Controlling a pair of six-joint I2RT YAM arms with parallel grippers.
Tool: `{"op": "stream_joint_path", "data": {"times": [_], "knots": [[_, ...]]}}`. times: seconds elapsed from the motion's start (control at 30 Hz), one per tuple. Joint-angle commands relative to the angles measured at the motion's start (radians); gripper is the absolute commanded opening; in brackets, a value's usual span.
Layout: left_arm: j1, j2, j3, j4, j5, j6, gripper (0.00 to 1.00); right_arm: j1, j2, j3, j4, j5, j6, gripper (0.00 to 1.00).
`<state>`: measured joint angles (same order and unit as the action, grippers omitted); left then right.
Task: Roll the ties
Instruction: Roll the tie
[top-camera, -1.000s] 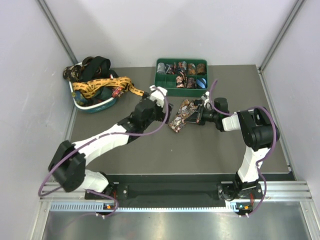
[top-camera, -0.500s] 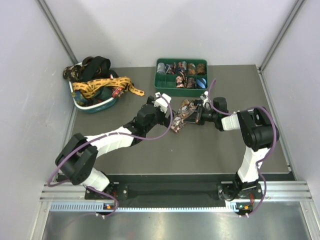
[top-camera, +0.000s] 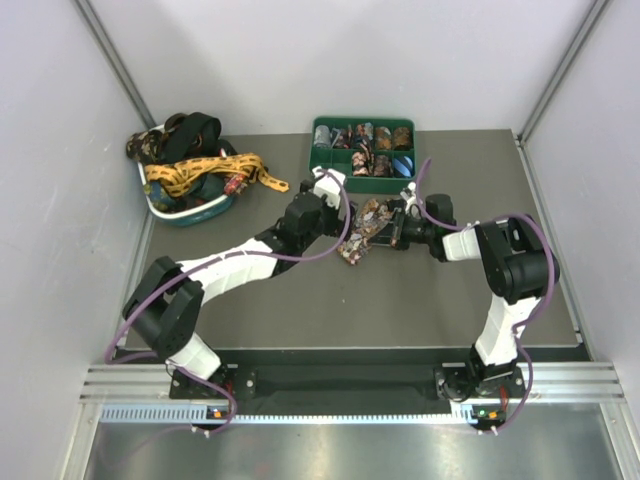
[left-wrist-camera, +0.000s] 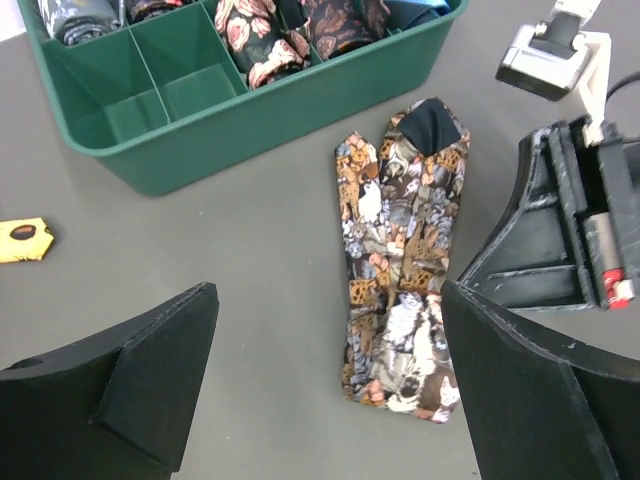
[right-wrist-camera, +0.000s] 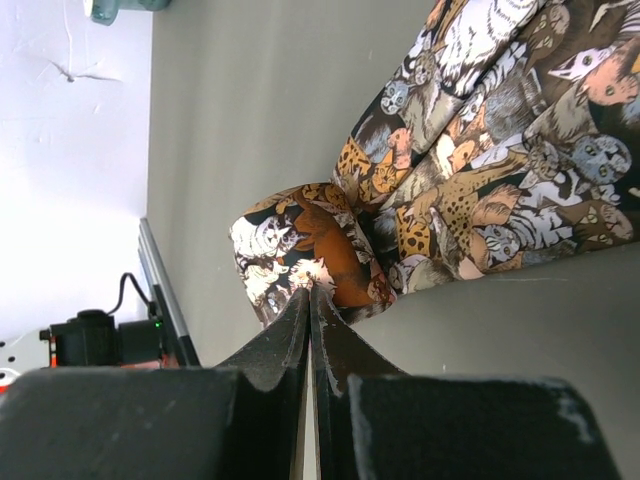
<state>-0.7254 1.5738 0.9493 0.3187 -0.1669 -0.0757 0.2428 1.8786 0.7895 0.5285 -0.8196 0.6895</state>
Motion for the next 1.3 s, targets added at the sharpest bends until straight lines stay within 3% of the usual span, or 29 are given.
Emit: {"op": "stream_joint_path", "data": {"times": [0.0,0.1,0.33,0.6,0.77,1.07,1.2,1.27], "knots": [[-0.005,0.02,0.124,-0.157,-0.019,-0.061,0.96,0.02,-0.038,0.036,-0.01,0.02,-0.047,0.0],[-0.005,0.026,0.181,-0.234,-0.043,-0.101,0.95,0.023,-0.033,0.037,-0.004,0.02,-0.045,0.0],[-0.005,0.086,0.38,-0.433,0.104,-0.009,0.94,0.03,-0.03,0.045,-0.01,0.023,-0.05,0.0],[-0.005,0.216,0.439,-0.477,0.262,0.019,0.95,0.029,-0.036,0.051,-0.039,0.039,-0.07,0.0],[-0.026,0.232,0.415,-0.478,0.225,0.094,0.96,0.029,-0.035,0.057,-0.042,0.037,-0.07,0.0],[-0.063,0.293,0.419,-0.509,0.21,0.189,0.91,0.03,-0.022,0.057,-0.038,0.037,-0.059,0.0],[-0.063,0.331,0.48,-0.593,0.196,0.194,0.92,0.029,-0.024,0.059,-0.035,0.036,-0.056,0.0],[-0.063,0.35,0.517,-0.635,0.214,0.166,0.99,0.029,-0.024,0.057,-0.035,0.034,-0.054,0.0]]}}
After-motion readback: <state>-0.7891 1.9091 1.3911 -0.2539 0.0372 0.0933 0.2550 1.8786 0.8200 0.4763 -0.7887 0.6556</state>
